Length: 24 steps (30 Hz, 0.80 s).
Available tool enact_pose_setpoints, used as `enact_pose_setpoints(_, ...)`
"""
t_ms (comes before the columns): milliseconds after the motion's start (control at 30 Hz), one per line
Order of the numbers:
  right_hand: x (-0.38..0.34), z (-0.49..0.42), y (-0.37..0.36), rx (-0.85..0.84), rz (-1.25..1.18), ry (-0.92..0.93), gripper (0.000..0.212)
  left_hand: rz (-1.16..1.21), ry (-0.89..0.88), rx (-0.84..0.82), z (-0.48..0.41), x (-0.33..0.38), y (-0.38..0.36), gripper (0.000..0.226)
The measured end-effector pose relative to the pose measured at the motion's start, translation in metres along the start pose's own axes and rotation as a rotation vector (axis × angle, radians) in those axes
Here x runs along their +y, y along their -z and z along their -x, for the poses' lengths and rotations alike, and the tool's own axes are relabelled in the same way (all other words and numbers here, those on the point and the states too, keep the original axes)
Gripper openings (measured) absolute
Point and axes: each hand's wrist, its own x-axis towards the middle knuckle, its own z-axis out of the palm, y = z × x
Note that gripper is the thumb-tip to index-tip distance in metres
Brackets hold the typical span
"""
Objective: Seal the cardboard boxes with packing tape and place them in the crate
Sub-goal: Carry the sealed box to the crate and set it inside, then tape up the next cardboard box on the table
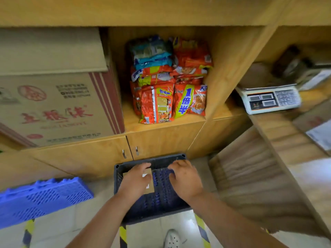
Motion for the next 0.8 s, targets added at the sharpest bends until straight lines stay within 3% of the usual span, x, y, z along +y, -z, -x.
enact_pose_setpoints(433,-0.01,0.128,0.102,0.227,0.031,-0.223,0.024,-0.124,-0.343,-0.169,0.084,0.105,-0.016,0.039)
enact_pose_setpoints(800,0.07,0.239,0.185,0.27,0.132,-0.428,0.025,-0.147,-0.548,-0.32,0.125,0.206,-0.111,0.038)
